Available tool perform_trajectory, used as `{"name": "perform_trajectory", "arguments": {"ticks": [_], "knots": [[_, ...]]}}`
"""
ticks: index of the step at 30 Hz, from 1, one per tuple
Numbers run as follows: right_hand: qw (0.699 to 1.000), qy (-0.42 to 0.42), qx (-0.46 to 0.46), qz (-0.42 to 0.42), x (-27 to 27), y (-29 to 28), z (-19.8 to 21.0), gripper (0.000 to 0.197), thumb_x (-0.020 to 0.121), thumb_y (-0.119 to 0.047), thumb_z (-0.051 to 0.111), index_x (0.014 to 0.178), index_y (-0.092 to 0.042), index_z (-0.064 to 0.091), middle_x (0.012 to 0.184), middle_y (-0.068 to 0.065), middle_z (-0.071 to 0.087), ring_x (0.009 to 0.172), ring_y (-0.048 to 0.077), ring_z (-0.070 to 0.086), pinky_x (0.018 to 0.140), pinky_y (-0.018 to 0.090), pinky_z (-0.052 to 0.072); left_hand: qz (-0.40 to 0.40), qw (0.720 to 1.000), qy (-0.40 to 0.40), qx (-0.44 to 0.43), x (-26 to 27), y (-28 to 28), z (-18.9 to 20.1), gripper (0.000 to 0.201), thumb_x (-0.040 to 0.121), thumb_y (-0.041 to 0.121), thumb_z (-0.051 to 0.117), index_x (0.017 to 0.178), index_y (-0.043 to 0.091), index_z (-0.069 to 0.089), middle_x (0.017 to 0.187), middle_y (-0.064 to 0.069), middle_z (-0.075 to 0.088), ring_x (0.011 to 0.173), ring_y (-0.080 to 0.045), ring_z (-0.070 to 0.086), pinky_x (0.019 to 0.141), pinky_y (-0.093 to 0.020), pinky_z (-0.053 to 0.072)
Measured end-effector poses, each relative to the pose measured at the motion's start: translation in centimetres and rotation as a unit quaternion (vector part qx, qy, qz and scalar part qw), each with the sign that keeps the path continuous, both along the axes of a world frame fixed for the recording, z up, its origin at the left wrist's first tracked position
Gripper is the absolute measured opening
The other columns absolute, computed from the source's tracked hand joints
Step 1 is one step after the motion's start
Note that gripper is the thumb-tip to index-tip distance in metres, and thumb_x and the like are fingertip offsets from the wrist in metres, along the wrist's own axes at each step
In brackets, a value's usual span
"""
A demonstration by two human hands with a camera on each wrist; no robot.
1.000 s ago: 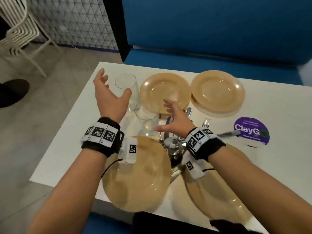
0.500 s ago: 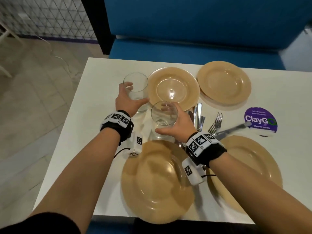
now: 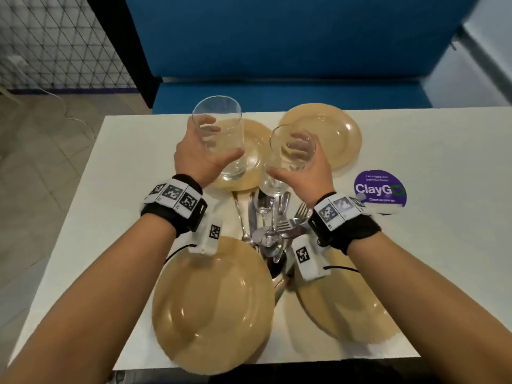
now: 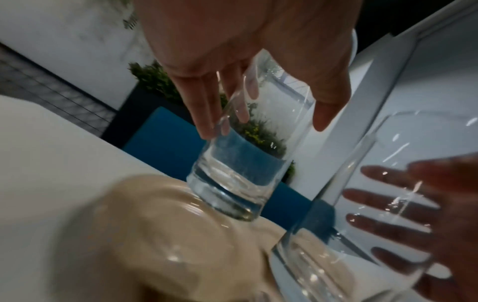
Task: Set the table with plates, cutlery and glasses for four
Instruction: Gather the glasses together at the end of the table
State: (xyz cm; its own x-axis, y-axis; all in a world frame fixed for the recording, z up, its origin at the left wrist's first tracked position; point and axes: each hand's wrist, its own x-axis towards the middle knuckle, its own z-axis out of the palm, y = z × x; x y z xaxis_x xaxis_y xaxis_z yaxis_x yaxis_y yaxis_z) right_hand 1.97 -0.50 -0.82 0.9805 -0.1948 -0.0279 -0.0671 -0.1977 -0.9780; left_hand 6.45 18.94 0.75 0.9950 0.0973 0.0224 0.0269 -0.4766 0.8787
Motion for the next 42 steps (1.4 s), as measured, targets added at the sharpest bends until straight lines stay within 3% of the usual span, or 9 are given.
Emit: {"name": "perform_trajectory", "arguments": {"ticks": [3, 5, 9, 13, 16, 23, 28, 38, 42], "knots": [[0.999, 0.002, -0.019, -0.034, -0.5, -6.9, 0.1, 0.073, 0.060, -0.022, 0.087, 0.120, -0.031, 0.046, 0.115, -0.009, 0.056, 0.107, 0.012, 0.054, 0.080, 0.016, 0.044, -0.032, 0.999, -0.004, -0.037, -0.6, -7.1, 0.3, 0.067, 0.062, 0.031, 0.086, 0.114, 0.024, 0.045, 0.111, 0.004, 0.060, 0.100, -0.015, 0.062, 0.080, -0.021, 0.050], [0.998, 0.001, -0.029, -0.058, -1.3, -12.0, 0.1, 0.073, 0.060, -0.022, 0.087, 0.121, -0.030, 0.047, 0.114, -0.010, 0.056, 0.104, 0.011, 0.054, 0.082, 0.018, 0.045, -0.042, 0.997, 0.005, -0.063, -1.2, -12.4, 0.1, 0.066, 0.061, 0.033, 0.087, 0.111, 0.027, 0.045, 0.109, 0.005, 0.061, 0.099, -0.016, 0.062, 0.082, -0.030, 0.053], [0.995, 0.006, -0.043, -0.085, -3.3, -23.0, -0.2, 0.072, 0.060, -0.018, 0.086, 0.121, -0.025, 0.048, 0.113, -0.006, 0.055, 0.100, 0.010, 0.053, 0.074, 0.007, 0.044, -0.060, 0.994, 0.028, -0.084, -2.8, -23.1, -0.4, 0.070, 0.056, 0.039, 0.086, 0.111, 0.029, 0.045, 0.108, 0.008, 0.061, 0.097, -0.014, 0.063, 0.086, -0.039, 0.055], [0.990, 0.027, -0.064, -0.119, -5.4, -32.8, -0.9, 0.072, 0.060, -0.016, 0.086, 0.121, -0.024, 0.048, 0.112, -0.007, 0.056, 0.100, 0.011, 0.054, 0.085, 0.020, 0.045, -0.070, 0.993, 0.036, -0.089, -4.3, -32.6, -1.1, 0.069, 0.054, 0.037, 0.087, 0.109, 0.027, 0.045, 0.105, 0.006, 0.063, 0.095, -0.017, 0.065, 0.087, -0.041, 0.054], [0.984, 0.047, -0.071, -0.155, -6.5, -38.6, -1.4, 0.072, 0.060, -0.017, 0.086, 0.121, -0.024, 0.048, 0.112, -0.007, 0.056, 0.101, 0.011, 0.054, 0.088, 0.023, 0.044, -0.089, 0.990, 0.061, -0.095, -5.2, -38.5, -1.8, 0.068, 0.053, 0.038, 0.085, 0.107, 0.031, 0.045, 0.106, 0.007, 0.063, 0.096, -0.017, 0.064, 0.088, -0.041, 0.054], [0.959, 0.064, -0.091, -0.262, -8.6, -49.2, -2.6, 0.069, 0.058, -0.021, 0.086, 0.116, -0.029, 0.049, 0.121, 0.001, 0.054, 0.104, 0.013, 0.055, 0.093, 0.030, 0.048, -0.172, 0.979, 0.087, -0.061, -6.1, -49.8, -3.1, 0.071, 0.058, 0.039, 0.086, 0.117, 0.034, 0.046, 0.108, 0.011, 0.061, 0.098, -0.014, 0.062, 0.090, -0.037, 0.052], [0.944, 0.082, -0.100, -0.303, -9.6, -56.7, -3.1, 0.072, 0.057, -0.025, 0.086, 0.119, -0.029, 0.050, 0.121, 0.003, 0.054, 0.100, 0.015, 0.056, 0.090, 0.029, 0.048, -0.223, 0.969, 0.098, -0.035, -6.4, -57.3, -3.9, 0.077, 0.059, 0.039, 0.086, 0.123, 0.031, 0.044, 0.112, 0.009, 0.058, 0.102, -0.016, 0.060, 0.091, -0.037, 0.051], [0.955, 0.089, -0.070, -0.274, -7.5, -70.3, -4.3, 0.070, 0.058, -0.016, 0.086, 0.115, -0.033, 0.049, 0.120, 0.004, 0.053, 0.106, 0.017, 0.055, 0.085, 0.025, 0.046, -0.225, 0.968, 0.111, -0.030, -5.1, -72.0, -6.3, 0.078, 0.065, 0.029, 0.085, 0.129, 0.024, 0.041, 0.127, 0.004, 0.055, 0.116, -0.018, 0.053, 0.091, -0.028, 0.045], [0.959, 0.086, -0.068, -0.261, -6.6, -72.4, -4.6, 0.072, 0.060, -0.017, 0.086, 0.120, -0.028, 0.049, 0.122, 0.002, 0.054, 0.106, 0.015, 0.055, 0.082, 0.019, 0.045, -0.230, 0.969, 0.093, -0.017, -4.5, -74.8, -7.2, 0.077, 0.063, 0.025, 0.085, 0.128, 0.023, 0.043, 0.129, 0.002, 0.054, 0.115, -0.019, 0.052, 0.092, -0.028, 0.044]]}}
